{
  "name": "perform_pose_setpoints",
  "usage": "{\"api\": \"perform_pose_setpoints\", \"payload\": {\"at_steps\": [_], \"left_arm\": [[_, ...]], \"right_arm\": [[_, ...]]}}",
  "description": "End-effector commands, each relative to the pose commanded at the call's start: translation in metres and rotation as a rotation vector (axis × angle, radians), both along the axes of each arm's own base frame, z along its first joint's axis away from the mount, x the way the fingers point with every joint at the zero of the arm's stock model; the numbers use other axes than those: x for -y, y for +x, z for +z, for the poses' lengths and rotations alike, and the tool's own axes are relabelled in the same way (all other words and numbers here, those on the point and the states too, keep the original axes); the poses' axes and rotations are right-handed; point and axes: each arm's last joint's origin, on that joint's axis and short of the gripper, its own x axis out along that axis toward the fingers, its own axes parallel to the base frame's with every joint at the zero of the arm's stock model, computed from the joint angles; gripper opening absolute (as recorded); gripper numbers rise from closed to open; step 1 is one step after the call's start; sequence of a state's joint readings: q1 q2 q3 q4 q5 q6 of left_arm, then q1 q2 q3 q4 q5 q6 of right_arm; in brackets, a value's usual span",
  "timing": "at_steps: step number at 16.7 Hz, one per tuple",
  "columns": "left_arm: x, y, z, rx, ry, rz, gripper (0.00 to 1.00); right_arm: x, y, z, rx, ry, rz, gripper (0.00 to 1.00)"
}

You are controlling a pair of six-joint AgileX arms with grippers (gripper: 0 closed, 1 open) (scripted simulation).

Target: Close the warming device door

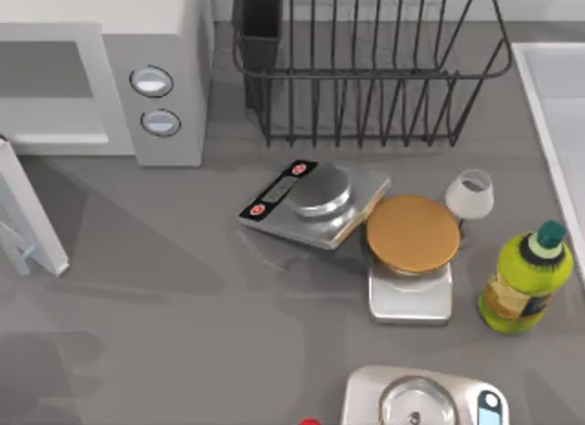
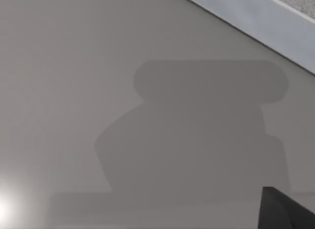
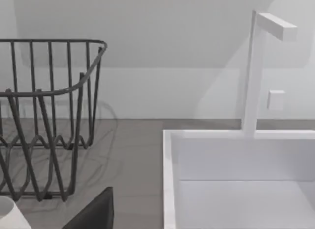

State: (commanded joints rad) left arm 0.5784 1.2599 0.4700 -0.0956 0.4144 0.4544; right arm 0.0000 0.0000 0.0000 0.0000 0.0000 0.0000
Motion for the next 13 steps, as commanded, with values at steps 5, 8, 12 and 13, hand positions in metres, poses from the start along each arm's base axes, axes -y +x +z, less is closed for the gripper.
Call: {"api": "perform_pose_setpoints", "payload": {"at_steps": [5, 8, 12, 13], "left_arm": [[0.002, 0.0, 0.0, -0.001, -0.001, 0.004, 0.0], [0.023, 0.004, 0.001, -0.014, 0.0, 0.008, 0.0], [0.07, 0.005, 0.001, -0.018, 0.002, -0.018, 0.0], [0.08, 0.004, 0.001, -0.014, 0.002, -0.019, 0.0]], "right_arm": [[0.0, 0.0, 0.0, 0.0, 0.0, 0.0, 1.0], [0.0, 0.0, 0.0, 0.0, 0.0, 0.0, 1.0], [0.0, 0.0, 0.0, 0.0, 0.0, 0.0, 1.0], [0.0, 0.0, 0.0, 0.0, 0.0, 0.0, 1.0]]}}
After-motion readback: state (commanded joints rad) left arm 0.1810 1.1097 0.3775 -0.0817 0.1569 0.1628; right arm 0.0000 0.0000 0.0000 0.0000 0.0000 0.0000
